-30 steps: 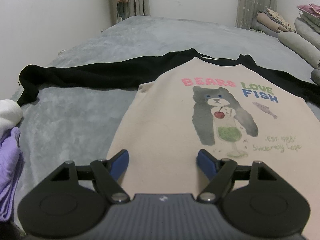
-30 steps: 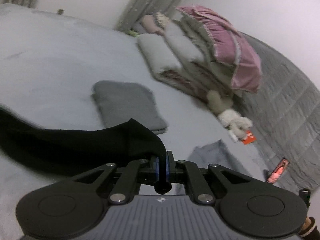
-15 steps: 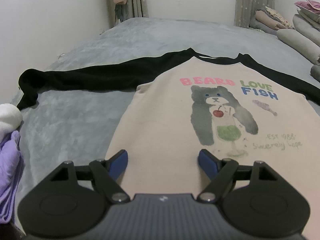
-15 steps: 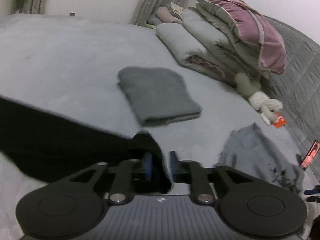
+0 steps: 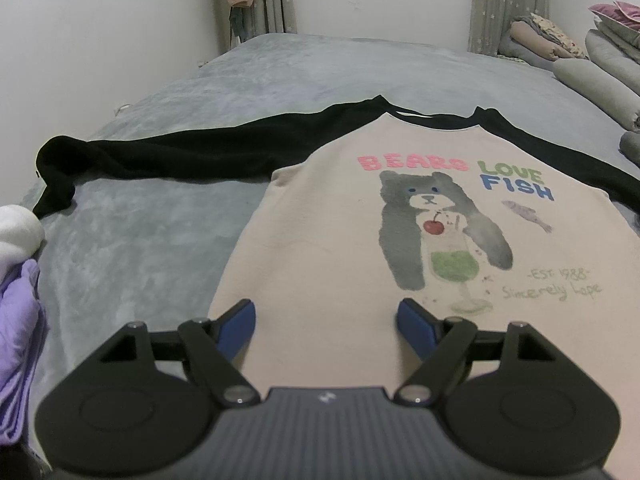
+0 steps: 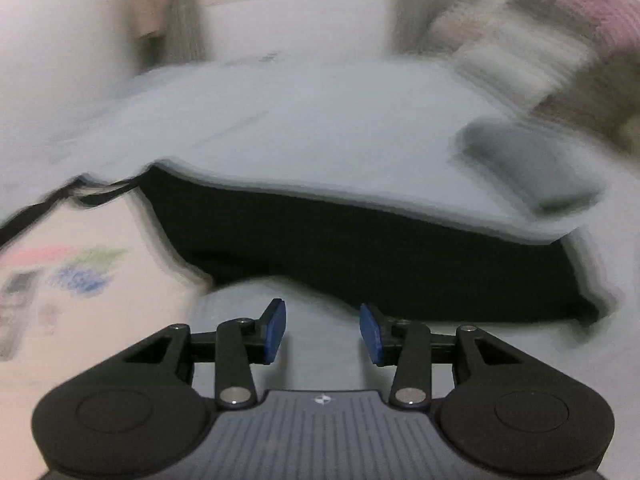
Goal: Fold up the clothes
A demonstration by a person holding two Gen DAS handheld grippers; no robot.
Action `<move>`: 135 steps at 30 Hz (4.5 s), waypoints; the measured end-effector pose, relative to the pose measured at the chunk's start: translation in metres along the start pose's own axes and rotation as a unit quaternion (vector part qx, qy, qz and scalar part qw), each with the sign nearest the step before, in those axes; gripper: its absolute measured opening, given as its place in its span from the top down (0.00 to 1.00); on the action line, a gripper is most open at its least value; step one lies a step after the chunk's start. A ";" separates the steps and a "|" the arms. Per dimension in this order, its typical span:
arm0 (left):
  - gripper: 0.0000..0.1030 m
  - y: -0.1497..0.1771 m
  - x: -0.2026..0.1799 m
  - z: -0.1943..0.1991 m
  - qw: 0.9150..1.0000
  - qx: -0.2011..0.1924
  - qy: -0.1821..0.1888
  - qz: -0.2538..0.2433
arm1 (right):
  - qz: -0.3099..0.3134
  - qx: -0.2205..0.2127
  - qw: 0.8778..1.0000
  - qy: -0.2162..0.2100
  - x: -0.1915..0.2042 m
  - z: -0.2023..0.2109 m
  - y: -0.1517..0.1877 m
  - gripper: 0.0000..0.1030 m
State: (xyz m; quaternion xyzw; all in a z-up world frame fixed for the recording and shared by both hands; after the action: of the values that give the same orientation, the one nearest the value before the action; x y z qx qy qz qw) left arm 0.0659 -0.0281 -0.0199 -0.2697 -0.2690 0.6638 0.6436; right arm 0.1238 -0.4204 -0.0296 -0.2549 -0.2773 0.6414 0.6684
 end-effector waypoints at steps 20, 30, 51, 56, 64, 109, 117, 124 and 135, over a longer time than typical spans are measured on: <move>0.25 -0.015 0.048 0.006 0.994 0.022 0.015 0.110 | -0.069 0.019 0.981 -0.182 0.020 0.034 0.038 0.68; 0.26 -0.019 0.080 -0.008 0.991 0.026 -0.022 0.131 | -0.102 -0.014 0.975 -0.198 0.031 0.032 0.048 0.68; 0.82 -0.015 0.071 -0.004 0.994 0.029 0.006 0.105 | -0.074 -0.013 0.994 -0.077 0.034 0.042 0.055 0.92; 0.81 -0.011 0.077 0.005 0.993 0.028 0.013 0.111 | -0.086 -0.014 0.992 -0.091 0.034 0.070 0.066 0.69; 0.70 0.008 0.076 0.024 0.995 0.029 0.029 0.093 | -0.078 0.000 0.993 -0.092 0.056 0.105 0.114 0.68; 0.98 0.055 0.110 0.104 0.992 0.027 0.097 0.077 | -0.070 -0.012 0.995 -0.075 0.076 0.168 0.172 0.92; 0.93 0.046 0.110 0.095 0.997 0.010 0.062 0.039 | -0.029 -0.016 0.996 -0.081 0.079 0.165 0.165 0.86; 0.71 0.018 0.125 0.088 0.994 -0.011 0.070 0.083 | -0.054 -0.038 0.997 -0.030 0.059 0.160 0.146 0.63; 0.38 -0.110 0.193 0.061 0.997 -0.026 0.008 0.067 | 0.029 -0.072 0.993 -0.085 0.168 0.146 0.037 0.41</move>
State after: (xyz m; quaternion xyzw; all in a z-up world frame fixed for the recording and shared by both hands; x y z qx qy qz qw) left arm 0.0962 0.1668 0.0984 -0.3090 -0.2621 0.6962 0.5925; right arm -0.0002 -0.2535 0.0565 -0.2543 -0.3714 0.6581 0.6036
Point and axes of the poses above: each gripper's, at about its wrist camera, not at the fingertips, and z roughly against the way its jaws point, x to its left, y to its underside, the point moved 5 cm from there along -z, roughly the way its jaws point, and after that the axes turned 5 degrees about z, right-handed, at the moved point
